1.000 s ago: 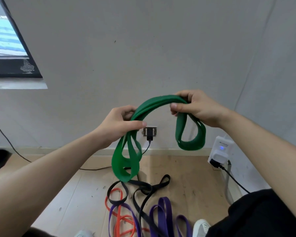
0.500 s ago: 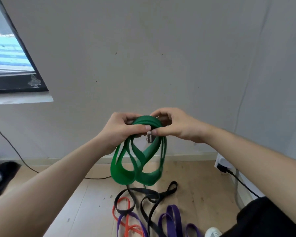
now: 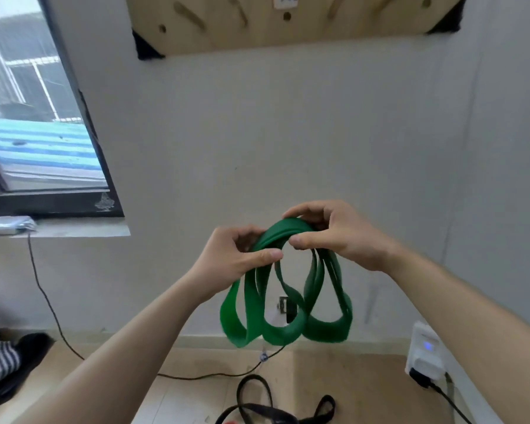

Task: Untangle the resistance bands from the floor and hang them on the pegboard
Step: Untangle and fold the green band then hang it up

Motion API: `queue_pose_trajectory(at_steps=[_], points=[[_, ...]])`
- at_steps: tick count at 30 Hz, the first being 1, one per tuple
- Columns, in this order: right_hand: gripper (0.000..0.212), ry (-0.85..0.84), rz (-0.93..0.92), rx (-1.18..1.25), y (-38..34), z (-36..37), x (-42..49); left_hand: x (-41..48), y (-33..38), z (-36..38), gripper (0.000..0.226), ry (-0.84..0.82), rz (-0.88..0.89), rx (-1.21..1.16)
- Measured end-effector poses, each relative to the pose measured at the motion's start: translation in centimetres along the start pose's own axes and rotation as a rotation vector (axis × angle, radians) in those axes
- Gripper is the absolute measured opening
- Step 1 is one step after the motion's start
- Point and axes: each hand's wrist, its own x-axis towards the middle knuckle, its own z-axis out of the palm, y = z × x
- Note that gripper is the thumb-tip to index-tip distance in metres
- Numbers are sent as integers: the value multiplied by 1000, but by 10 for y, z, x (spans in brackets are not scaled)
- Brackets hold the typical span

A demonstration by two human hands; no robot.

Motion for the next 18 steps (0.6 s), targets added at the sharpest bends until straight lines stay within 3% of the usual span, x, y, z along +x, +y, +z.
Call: queue_pose_trajectory(at_steps=[7,11,18], points=[[28,114,-157,55,-73,-36,45,54,70,-16,28,196,135,-93],[27,135,-193,-14,-115,-64,72,86,106,-27,40,244,193,-147],[26,157,-221,-453,-181,-127,94,141,170,-33,28,284,283,-236]])
